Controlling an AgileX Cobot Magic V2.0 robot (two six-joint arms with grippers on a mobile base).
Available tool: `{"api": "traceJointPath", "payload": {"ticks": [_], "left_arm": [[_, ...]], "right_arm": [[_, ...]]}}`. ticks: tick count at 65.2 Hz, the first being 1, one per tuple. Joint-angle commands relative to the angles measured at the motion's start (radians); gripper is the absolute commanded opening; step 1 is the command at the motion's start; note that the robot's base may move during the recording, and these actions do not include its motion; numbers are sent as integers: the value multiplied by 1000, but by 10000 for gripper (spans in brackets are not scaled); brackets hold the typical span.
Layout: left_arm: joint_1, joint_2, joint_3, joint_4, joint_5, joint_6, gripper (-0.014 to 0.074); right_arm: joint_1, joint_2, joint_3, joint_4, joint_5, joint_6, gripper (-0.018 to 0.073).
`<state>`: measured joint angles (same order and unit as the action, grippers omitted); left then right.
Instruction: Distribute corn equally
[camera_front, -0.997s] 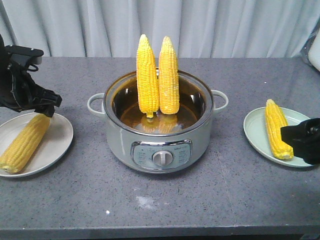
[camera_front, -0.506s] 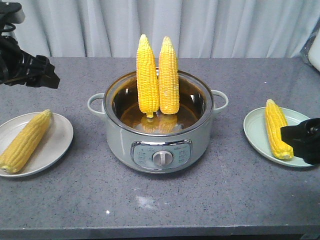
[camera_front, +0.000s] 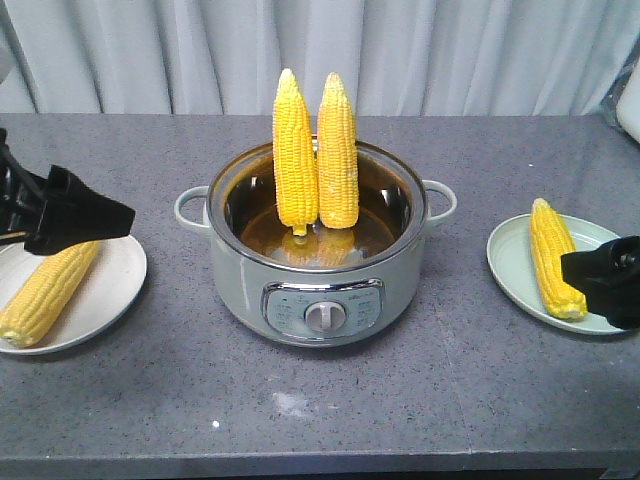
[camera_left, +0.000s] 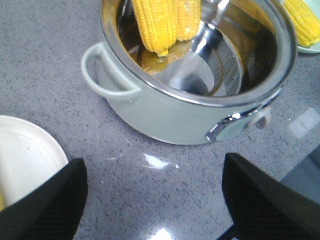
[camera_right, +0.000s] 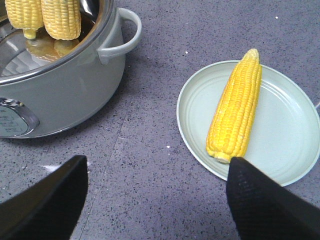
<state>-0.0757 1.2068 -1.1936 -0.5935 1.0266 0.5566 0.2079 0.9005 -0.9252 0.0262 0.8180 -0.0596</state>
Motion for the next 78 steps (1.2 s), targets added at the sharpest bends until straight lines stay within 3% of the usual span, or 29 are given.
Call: {"api": "traceJointPath", "payload": {"ticks": [1,30,54,78], "left_arm": [[-5,-62,18,-52,-47,6,544],[-5,-98,54,-51,-43,6,544],[-5,-98,54,-51,-43,6,544],[-5,-98,54,-51,-43,6,544]], "right_arm": [[-3,-11,-23,-3,-61,-7,560],[-2,2,-27,42,-75,-12,560],[-2,158,-184,60,-65,-70,588],[-2,406,-424,327,-36,-323,592]]}}
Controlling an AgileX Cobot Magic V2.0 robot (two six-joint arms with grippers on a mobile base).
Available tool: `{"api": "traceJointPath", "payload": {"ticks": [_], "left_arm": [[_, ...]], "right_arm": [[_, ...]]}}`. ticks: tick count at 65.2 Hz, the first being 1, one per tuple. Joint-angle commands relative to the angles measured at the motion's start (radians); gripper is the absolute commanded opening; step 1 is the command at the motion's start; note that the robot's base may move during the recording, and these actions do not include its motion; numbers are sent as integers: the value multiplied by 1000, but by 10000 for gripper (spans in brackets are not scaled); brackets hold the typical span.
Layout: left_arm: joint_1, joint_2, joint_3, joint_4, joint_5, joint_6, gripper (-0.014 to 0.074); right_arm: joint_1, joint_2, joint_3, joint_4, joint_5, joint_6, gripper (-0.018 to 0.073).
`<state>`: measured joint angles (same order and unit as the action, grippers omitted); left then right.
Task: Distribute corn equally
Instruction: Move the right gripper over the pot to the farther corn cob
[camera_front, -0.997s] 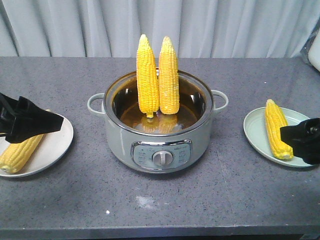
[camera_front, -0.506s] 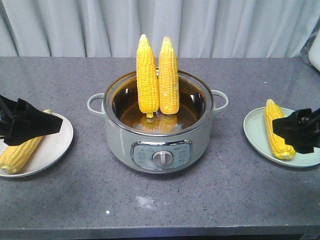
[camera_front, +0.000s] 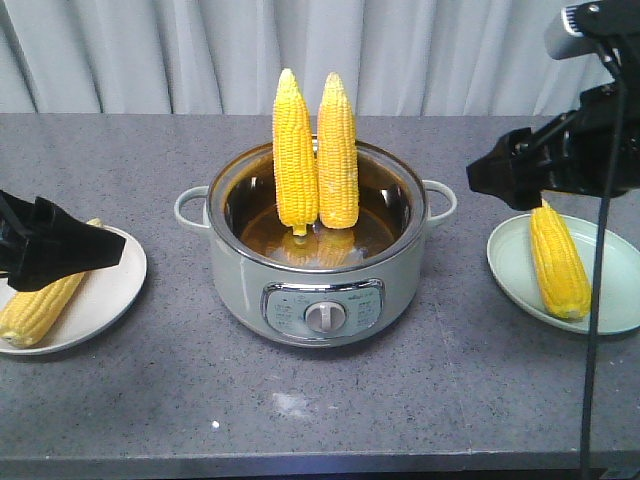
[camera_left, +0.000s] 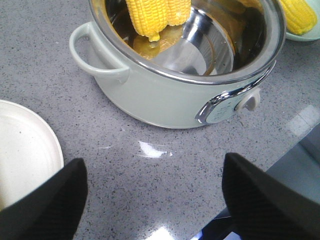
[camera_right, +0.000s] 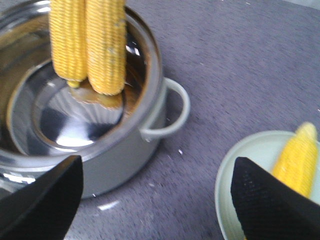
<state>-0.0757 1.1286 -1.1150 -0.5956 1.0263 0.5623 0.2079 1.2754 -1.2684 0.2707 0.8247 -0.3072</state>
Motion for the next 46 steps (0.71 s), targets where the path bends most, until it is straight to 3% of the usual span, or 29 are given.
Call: {"api": "traceJointPath", "payload": {"ticks": [1,19,46], "left_arm": [[-5,-20,-24,-49,-42,1,544],[-5,-20,-24,-49,-42,1,544],[-5,-20,-24,-49,-42,1,544]], "right_arm": [[-2,41,-89,93,-42,-88,592],[-2,229,-262,254,-5,-259,592],[-2,456,-468,411,41,-405,592]]}}
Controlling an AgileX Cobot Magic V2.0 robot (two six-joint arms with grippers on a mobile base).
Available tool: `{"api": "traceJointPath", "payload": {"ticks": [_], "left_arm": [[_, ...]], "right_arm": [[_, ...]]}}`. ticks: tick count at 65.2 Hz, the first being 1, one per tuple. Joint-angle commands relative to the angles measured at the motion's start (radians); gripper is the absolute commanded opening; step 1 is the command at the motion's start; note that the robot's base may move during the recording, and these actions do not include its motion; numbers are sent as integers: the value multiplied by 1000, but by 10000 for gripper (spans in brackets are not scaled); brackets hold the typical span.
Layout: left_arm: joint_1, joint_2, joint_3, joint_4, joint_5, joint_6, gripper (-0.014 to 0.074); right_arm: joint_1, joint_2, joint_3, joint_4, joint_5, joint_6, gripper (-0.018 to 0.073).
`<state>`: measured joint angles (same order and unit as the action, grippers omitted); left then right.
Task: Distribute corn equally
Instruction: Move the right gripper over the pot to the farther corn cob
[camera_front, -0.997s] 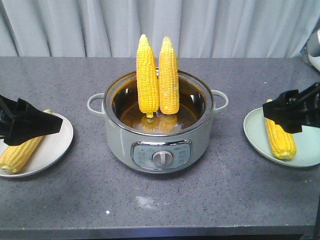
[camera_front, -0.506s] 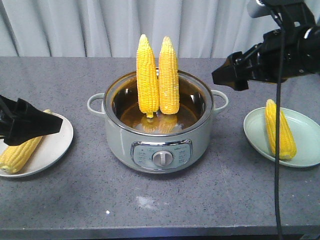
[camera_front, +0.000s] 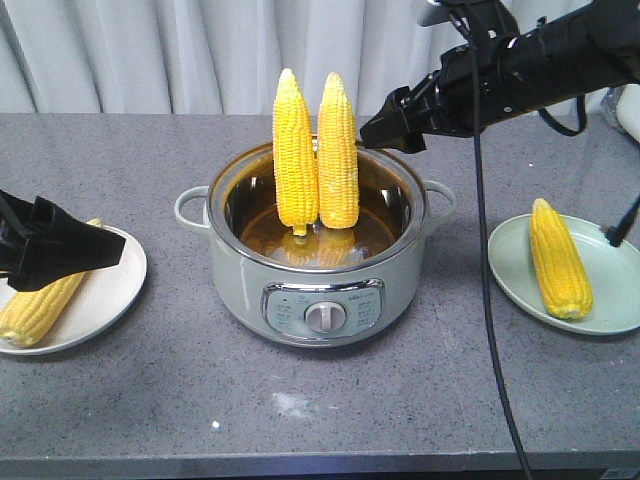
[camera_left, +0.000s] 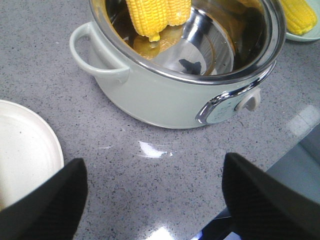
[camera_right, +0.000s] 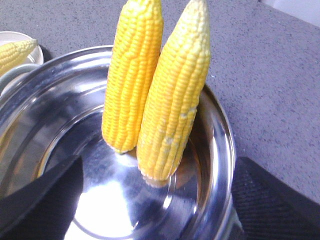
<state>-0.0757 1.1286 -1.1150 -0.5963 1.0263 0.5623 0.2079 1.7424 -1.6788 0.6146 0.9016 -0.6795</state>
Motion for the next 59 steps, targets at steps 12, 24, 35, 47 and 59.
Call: {"api": "traceJointPath", "payload": {"ticks": [12,24,35,47,59], "left_arm": [[-5,-20,-24,-48,-42,1,544],[-5,-20,-24,-48,-42,1,544],[-5,-20,-24,-48,-42,1,544],[-5,-20,-24,-48,-42,1,544],[-5,-20,-24,-48,-42,1,544]], "right_arm": [[-2,65,-128,144,-47,-76,591],[-2,134,-189,177,-71,-98,592],[-2,197,-239,215,-96,-107,592],[-2,250,-270,262,-129,-121,592],[-2,272,-270,354,-139,-186,573]]}}
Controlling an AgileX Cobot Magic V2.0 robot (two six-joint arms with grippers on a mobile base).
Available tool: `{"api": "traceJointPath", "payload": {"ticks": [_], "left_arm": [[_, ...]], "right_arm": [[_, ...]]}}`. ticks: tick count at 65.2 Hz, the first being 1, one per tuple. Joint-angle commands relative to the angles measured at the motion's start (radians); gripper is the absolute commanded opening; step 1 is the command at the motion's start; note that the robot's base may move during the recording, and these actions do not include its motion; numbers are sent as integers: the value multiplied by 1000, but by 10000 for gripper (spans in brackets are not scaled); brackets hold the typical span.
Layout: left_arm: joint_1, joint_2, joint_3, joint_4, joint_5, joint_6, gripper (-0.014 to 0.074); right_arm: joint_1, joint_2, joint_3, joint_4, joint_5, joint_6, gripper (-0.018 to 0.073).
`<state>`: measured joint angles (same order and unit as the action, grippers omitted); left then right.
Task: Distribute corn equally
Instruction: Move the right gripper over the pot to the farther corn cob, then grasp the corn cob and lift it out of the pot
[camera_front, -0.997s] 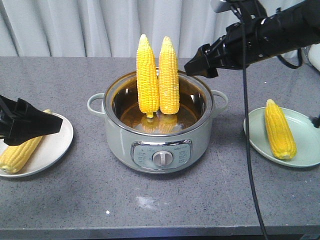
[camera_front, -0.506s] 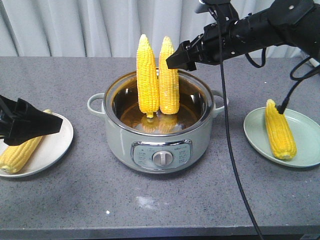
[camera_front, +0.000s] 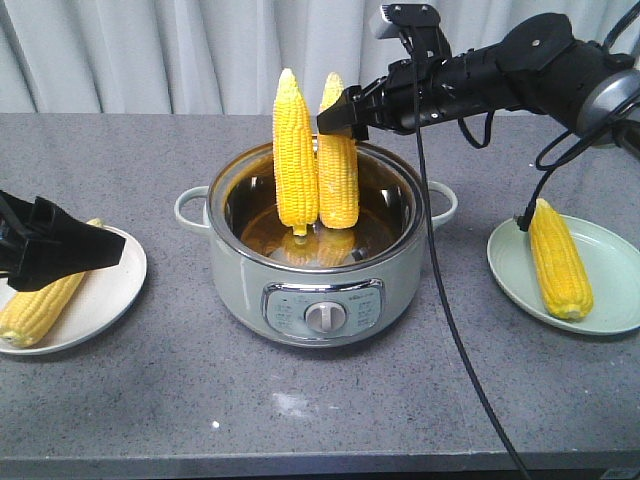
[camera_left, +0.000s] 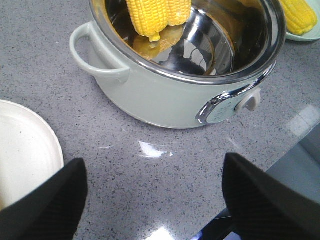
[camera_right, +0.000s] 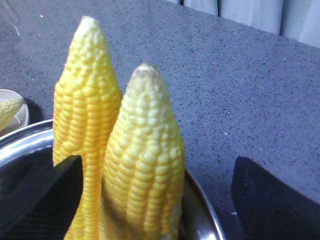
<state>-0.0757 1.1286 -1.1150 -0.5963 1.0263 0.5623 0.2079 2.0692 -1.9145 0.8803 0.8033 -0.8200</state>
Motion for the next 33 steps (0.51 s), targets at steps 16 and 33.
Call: {"api": "traceJointPath", "payload": {"ticks": [16,33], "left_arm": [[-5,-20,-24,-48,-42,1,544],[-5,-20,-24,-48,-42,1,544]], "right_arm": [[-2,-37,-34,171,-21,-108,470],[-2,-25,-34,174,0,-108,357]]}}
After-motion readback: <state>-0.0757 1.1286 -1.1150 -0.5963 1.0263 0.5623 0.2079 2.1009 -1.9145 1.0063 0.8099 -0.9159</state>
